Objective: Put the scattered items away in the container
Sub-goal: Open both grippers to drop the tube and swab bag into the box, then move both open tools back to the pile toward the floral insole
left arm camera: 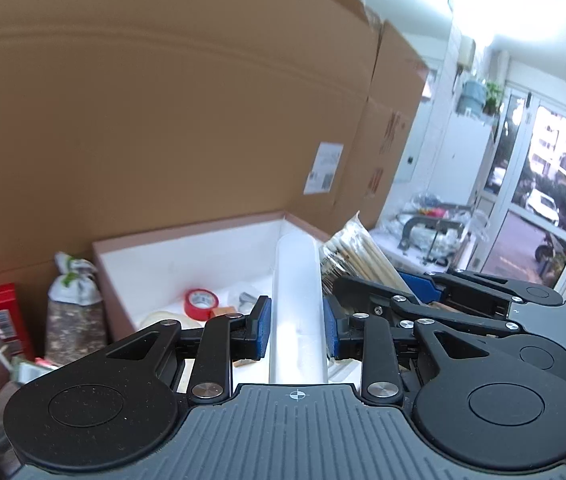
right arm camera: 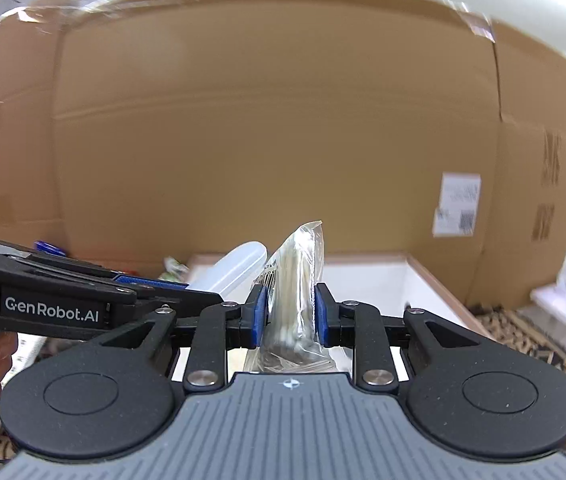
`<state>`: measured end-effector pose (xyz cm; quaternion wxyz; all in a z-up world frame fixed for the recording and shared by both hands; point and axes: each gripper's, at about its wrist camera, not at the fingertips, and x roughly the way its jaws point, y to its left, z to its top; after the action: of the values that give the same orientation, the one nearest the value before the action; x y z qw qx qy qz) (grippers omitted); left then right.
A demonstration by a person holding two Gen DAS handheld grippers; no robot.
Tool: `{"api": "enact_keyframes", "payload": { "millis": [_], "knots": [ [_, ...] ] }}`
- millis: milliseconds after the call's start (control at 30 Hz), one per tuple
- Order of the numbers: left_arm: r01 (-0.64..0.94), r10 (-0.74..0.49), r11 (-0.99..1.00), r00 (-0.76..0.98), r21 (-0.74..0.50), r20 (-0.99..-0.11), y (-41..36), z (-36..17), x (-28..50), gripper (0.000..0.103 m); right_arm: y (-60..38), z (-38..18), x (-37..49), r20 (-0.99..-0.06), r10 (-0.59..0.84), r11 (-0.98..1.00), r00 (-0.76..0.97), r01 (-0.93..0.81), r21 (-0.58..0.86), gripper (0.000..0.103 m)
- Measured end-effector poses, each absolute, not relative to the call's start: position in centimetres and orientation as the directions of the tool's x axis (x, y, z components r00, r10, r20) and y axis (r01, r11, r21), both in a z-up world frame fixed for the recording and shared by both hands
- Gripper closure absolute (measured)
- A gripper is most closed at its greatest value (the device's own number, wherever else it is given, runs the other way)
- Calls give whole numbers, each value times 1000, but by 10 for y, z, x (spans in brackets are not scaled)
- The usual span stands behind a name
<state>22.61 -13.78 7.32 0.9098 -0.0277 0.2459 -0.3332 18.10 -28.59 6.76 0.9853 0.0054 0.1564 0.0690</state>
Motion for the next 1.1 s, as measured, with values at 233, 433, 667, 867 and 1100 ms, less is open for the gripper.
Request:
{"api": "enact_keyframes", "payload": {
  "millis": [233,433,667,867,1100],
  "knots": [
    [556,-582,800,627,-226,-519,-149,39,258,56,-304,34,212,-393,145,987,908,-107,116,71],
    [497,-568,822,680,-278,-465,-126,35,264,0,-329,27,209,-343,80,985,936,-21,173,25],
    [505,-580,815,691,-286,-432,-114,39,249,0,-324,26,185,-288,71,984,955,-21,174,10],
    [469,-554,833,696,-295,-456,-98,37,231,0,-304,26,167,-216,35,997,976,-18,77,2],
    [402,-505,861,749,-313,-429,-55,32,199,0,-288,28,146,-200,48,998,979,-37,59,1]
  ]
}}
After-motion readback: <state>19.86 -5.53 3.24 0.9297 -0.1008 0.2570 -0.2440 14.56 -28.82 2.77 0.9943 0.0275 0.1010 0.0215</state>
